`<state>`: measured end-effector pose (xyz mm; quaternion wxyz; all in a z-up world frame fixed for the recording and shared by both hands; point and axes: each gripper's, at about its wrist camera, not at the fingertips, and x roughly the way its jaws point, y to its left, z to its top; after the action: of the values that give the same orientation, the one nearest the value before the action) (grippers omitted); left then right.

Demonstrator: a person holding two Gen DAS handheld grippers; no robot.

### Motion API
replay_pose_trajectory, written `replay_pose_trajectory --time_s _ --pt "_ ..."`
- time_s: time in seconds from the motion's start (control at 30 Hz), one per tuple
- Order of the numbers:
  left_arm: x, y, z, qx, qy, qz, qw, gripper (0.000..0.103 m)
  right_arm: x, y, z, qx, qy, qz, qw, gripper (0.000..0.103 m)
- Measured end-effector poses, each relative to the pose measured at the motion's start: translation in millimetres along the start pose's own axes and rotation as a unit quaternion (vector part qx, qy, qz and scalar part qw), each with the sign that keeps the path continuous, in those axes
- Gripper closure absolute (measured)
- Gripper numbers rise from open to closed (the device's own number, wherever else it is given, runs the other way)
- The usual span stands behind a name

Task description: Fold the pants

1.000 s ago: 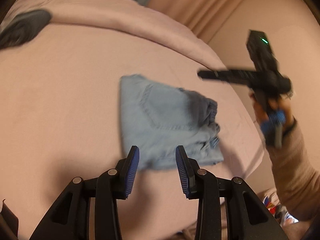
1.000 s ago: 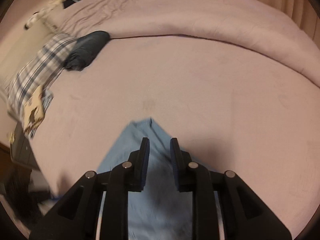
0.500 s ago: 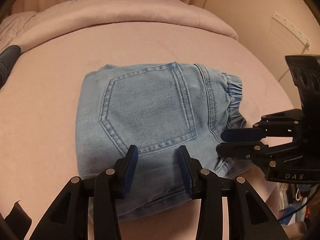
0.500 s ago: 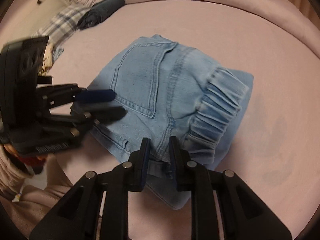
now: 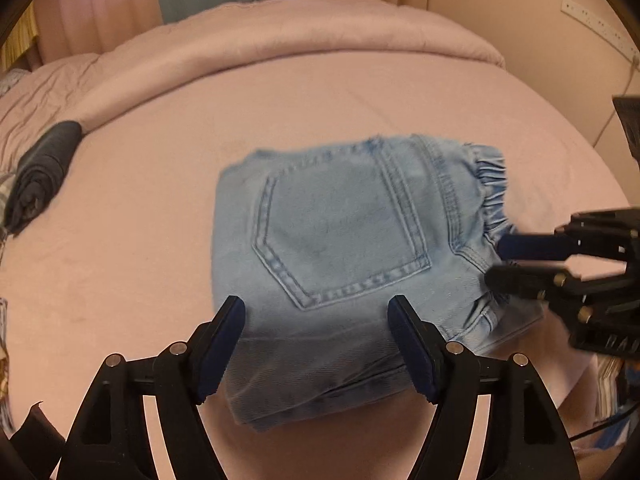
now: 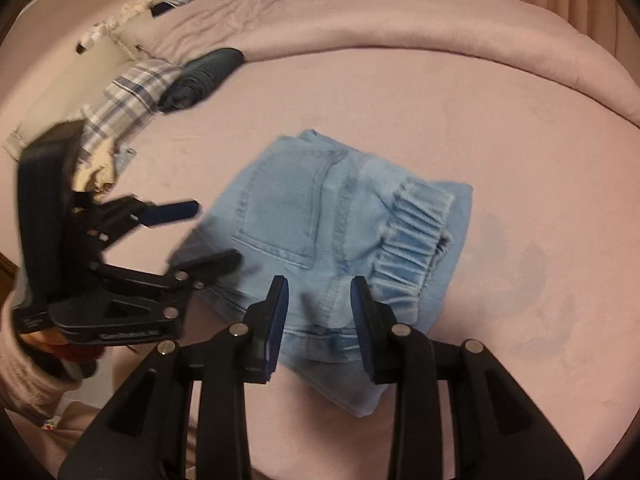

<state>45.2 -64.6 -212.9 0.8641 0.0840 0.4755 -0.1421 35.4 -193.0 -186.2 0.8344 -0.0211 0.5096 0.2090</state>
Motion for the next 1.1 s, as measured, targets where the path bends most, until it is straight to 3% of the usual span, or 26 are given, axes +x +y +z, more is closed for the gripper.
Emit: replay_pose_trajectory --time_s 0.13,0.23,0.37,0.63,0.73,0.87,1.1 --pt "10 -4 -2 0.014 0.004 0.022 0.9997 0.026 17 2 -18 0.009 0.026 -0.006 1.000 0.076" --pt "7 -4 0 0.015 0.001 0.023 0.9996 0.026 15 5 -20 0.005 0.010 -0.011 1.000 0.076" --pt "-1 -3 1 0.010 -0.005 0.023 0.9997 0.026 5 -6 -22 0.031 0.000 0.030 0.999 0.075" --pt "-16 -4 3 0.019 -0.018 0.034 0.9991 0.025 -19 -36 -31 0.090 -0.037 0.042 0.994 0.055" --pt "-19 -1 5 0.018 -0.022 0.033 0.9991 0.016 -22 -44 -37 0.116 -0.039 0.063 0.990 0.051" --pt "-21 10 6 0.001 -0.028 0.032 0.9991 0.014 -20 -56 -38 0.159 -0.042 0.095 0.982 0.038" --pt "-24 30 6 -0.026 -0.034 0.026 0.9987 0.014 -9 -60 -32 0.192 -0.033 0.116 0.974 0.033"
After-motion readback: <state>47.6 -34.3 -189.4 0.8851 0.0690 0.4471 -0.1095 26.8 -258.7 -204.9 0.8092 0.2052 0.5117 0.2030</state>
